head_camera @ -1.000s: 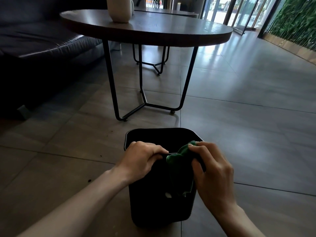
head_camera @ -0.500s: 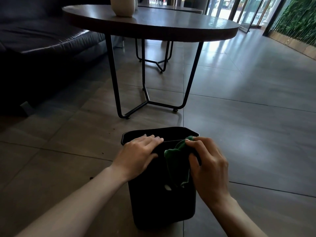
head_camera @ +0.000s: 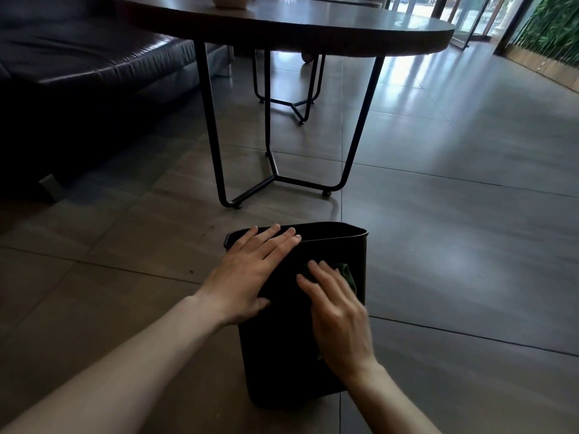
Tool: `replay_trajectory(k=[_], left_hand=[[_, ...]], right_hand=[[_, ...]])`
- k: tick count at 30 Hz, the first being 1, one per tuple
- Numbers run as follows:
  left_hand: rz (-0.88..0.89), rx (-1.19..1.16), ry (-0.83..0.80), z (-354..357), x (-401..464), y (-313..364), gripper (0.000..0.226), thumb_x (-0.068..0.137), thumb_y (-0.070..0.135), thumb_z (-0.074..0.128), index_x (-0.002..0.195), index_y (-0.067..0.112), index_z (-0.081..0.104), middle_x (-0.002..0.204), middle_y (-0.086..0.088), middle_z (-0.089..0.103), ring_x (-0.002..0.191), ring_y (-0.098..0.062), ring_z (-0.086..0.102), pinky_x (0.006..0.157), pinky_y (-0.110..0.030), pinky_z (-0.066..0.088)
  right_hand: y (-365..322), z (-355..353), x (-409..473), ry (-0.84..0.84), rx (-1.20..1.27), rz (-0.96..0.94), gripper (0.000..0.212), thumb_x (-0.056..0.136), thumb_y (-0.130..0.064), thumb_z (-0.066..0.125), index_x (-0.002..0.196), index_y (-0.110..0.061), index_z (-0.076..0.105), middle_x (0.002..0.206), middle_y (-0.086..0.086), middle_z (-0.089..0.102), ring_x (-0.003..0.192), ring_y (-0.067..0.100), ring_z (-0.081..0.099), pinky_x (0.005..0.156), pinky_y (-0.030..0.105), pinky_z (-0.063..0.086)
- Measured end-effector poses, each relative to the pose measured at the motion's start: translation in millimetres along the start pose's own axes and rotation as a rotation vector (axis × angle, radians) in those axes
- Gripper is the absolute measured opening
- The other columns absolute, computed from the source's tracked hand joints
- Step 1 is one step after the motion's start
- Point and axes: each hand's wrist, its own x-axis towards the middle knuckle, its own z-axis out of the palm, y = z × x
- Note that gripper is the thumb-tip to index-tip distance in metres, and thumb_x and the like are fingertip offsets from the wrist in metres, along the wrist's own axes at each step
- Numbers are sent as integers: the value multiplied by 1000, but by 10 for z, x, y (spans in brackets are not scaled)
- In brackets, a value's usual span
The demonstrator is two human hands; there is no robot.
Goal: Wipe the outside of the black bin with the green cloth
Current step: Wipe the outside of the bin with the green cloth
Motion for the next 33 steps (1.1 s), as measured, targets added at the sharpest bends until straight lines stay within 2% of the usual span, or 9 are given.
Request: replay_trajectory(k=[2,5,10,16,18,20,24,28,33], left_hand=[[2,-26,0,-7,12,1,124,66,35,85,159,31,5,168,15,5,155,-10,-1,127,-35,-1],[-2,-32,10,-13,19,5,124,64,35,87,159,31,8,167,15,9,155,-10,2,126,-34,-2],[-11,-45,14,-15,15,31,124,63,34,87,159,32,9,166,16,12,155,-9,3,127,-37,0],[-19,-40,23,-18,-8,57,125,63,35,88,158,32,8,166,16,12,155,-9,3,127,-37,-2],[-22,-36,26,-25,-7,59,126,62,36,89,158,32,9,166,15,14,155,-10,5,127,-38,-1],[-24,-31,21,-33,4,70,126,61,35,89,158,32,9,166,15,14,155,-11,6,127,-38,0],[-29,-37,29,-48,6,71,120,64,27,83,158,31,10,166,12,16,155,-12,7,127,-39,-1],[-32,-36,26,-36,8,64,121,63,29,85,158,30,12,166,11,16,155,-12,8,127,-40,0],[-30,-31,26,-31,27,72,126,60,33,91,158,31,12,166,13,16,155,-12,8,126,-38,-2]], right_hand=[[-31,116,-218,-81,8,-35,48,94,-12,47,140,-14,62,154,13,50,148,32,39,116,52,42],[-43,228,-527,-202,-42,-140,64,90,-15,52,153,-14,44,166,13,30,156,32,21,120,53,35],[-4,299,-774,-315,-133,-165,87,95,-62,51,159,-8,28,169,17,16,158,34,11,125,49,19],[172,158,-745,-275,-114,-364,54,102,-16,46,155,-15,41,157,19,37,155,37,21,115,45,44],[255,36,-529,-189,-59,-279,59,94,-11,57,151,-20,48,146,16,42,153,33,25,102,38,51],[318,-82,-224,-70,17,-131,66,86,-2,65,148,-19,53,137,16,48,147,34,39,91,42,59],[332,-150,174,76,154,49,59,84,-1,75,140,-12,59,137,11,61,141,29,50,104,51,53],[249,12,-197,-46,67,-128,49,97,-13,61,145,-12,55,156,11,48,151,30,35,115,60,38],[354,111,-875,-315,-90,-493,61,100,-15,50,158,-18,34,168,11,26,156,33,19,120,49,36]])
